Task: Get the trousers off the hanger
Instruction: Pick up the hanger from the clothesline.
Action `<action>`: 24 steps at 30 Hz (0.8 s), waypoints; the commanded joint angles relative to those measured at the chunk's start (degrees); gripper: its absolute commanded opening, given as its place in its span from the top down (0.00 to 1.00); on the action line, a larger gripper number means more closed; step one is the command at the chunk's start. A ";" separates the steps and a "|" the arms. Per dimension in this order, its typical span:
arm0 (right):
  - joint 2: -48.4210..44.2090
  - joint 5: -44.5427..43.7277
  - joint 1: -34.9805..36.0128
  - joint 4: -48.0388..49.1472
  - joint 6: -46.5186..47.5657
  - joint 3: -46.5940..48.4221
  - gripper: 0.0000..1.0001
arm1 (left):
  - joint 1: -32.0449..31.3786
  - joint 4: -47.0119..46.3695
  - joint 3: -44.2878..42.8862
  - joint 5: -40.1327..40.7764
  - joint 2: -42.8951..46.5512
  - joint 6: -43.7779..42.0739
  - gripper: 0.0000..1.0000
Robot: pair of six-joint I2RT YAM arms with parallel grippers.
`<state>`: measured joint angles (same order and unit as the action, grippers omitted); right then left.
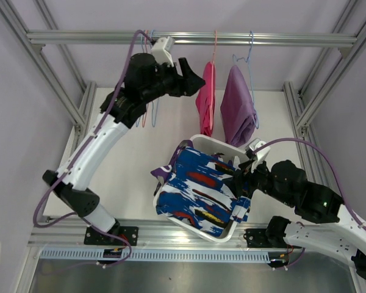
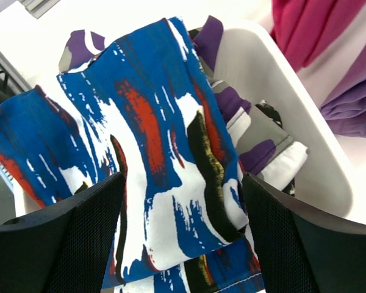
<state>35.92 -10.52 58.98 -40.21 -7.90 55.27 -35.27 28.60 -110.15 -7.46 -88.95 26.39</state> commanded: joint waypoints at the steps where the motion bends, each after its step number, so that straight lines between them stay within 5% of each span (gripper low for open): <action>1: -0.24 -2.31 -0.36 1.27 -0.10 -0.24 0.18 | -1.12 -3.55 -3.76 -7.65 -3.68 4.72 0.27; 15: -0.59 -2.75 -0.53 1.18 -0.27 -1.39 0.18 | -3.67 -15.31 -0.69 -13.63 -11.86 11.74 0.27; 24: -0.59 -3.36 -0.53 0.30 -1.06 -1.83 0.18 | -3.67 -20.34 0.99 -15.30 -14.06 17.73 0.57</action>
<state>35.66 -12.69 58.63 -40.18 -8.19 53.56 -38.61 13.56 -109.65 -20.71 -102.69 40.66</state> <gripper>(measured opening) 0.821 0.437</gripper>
